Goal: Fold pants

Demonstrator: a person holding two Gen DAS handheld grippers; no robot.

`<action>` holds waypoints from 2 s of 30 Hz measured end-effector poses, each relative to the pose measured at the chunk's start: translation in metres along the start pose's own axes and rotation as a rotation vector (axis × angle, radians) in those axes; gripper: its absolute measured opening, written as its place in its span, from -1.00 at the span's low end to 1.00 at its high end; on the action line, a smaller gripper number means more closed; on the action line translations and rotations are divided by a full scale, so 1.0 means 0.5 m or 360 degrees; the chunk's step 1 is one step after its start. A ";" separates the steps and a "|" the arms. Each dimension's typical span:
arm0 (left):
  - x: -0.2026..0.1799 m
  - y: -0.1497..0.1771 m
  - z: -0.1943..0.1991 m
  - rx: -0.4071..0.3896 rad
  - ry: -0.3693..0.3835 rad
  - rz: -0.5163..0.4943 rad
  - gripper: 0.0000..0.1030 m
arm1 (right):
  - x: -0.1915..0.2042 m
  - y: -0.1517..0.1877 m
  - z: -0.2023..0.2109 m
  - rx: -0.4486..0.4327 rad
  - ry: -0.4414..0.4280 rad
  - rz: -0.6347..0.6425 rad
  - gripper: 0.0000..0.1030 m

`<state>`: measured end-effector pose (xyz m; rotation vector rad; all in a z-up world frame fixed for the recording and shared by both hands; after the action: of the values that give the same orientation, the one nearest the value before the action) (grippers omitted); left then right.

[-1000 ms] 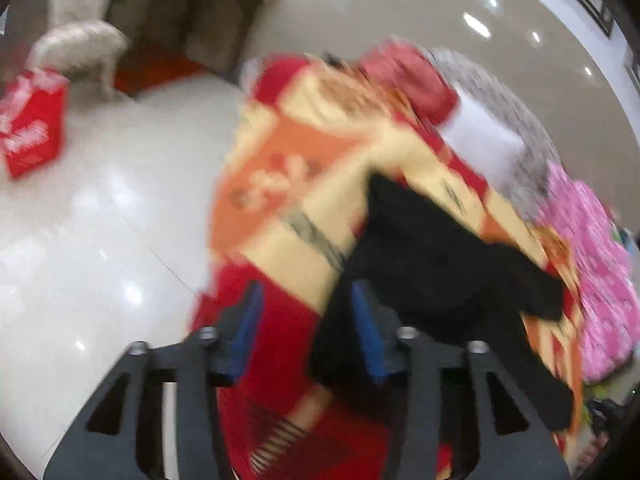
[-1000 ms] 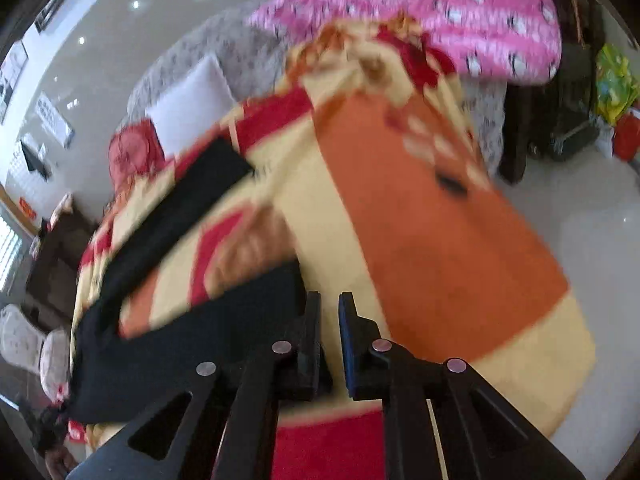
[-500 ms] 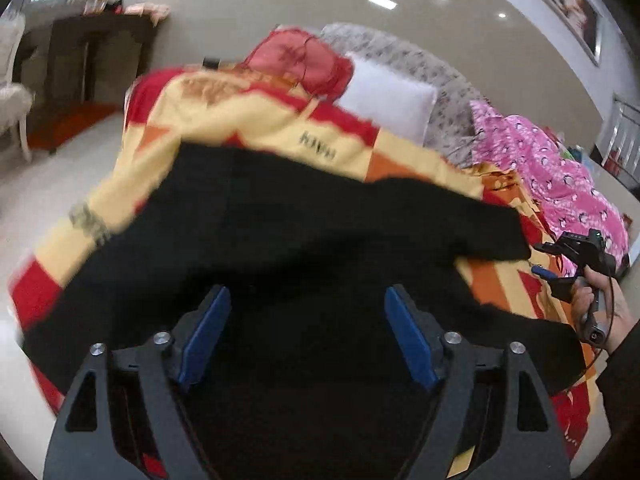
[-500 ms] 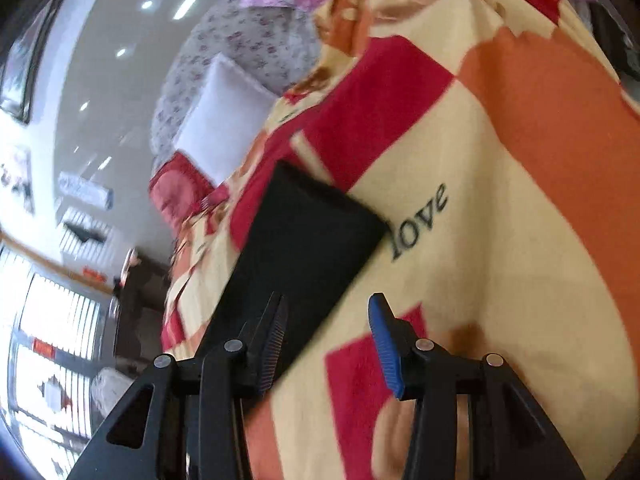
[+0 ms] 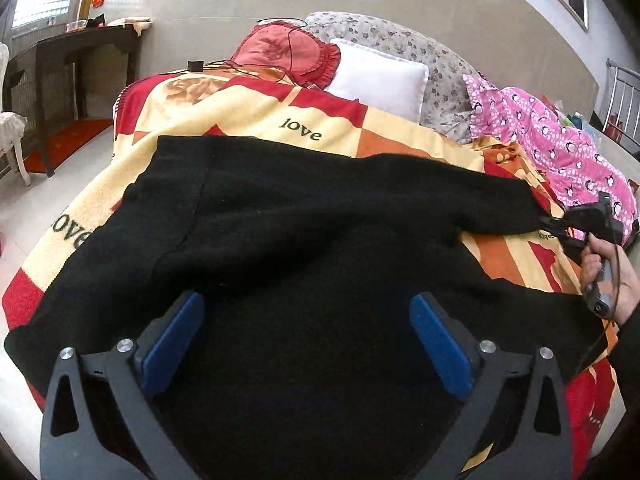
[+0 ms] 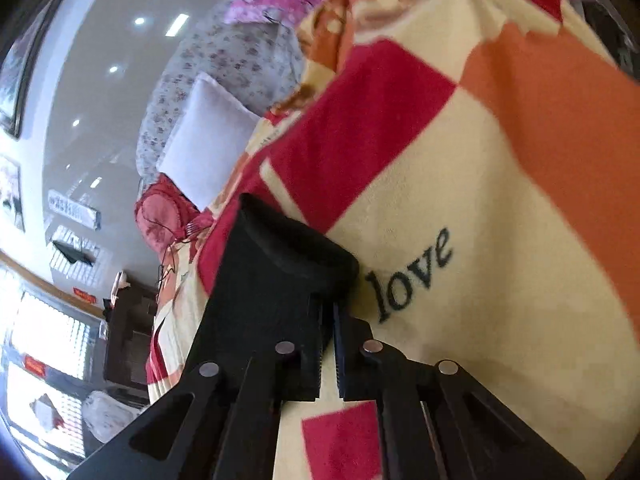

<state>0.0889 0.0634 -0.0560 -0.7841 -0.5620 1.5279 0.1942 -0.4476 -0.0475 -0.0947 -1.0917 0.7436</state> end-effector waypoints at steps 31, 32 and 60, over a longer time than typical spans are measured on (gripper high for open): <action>-0.003 0.002 -0.009 0.0028 -0.0078 -0.0101 1.00 | 0.003 0.132 0.096 0.0263 0.0314 0.0912 -0.74; -0.004 0.001 -0.011 0.0038 -0.0088 -0.0114 1.00 | 0.000 0.130 0.098 0.0265 0.0295 0.0897 -0.72; -0.023 0.007 -0.025 0.0095 -0.0261 -0.0253 1.00 | 0.058 0.219 0.046 0.0467 0.0490 0.1300 0.99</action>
<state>0.0962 0.0505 -0.0648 -0.5578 -0.6809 1.4625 0.1277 -0.3539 -0.0599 -0.4061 -0.6142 1.5556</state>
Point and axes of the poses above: each gripper's, at about its wrist camera, not at the fingertips, and z roughly against the way its jaws point, x to its left, y to its underside, the point moved 7 cm from there along -z, roughly the way its jaws point, and after that the axes turned 8 degrees about -y, right-handed, at the moved point
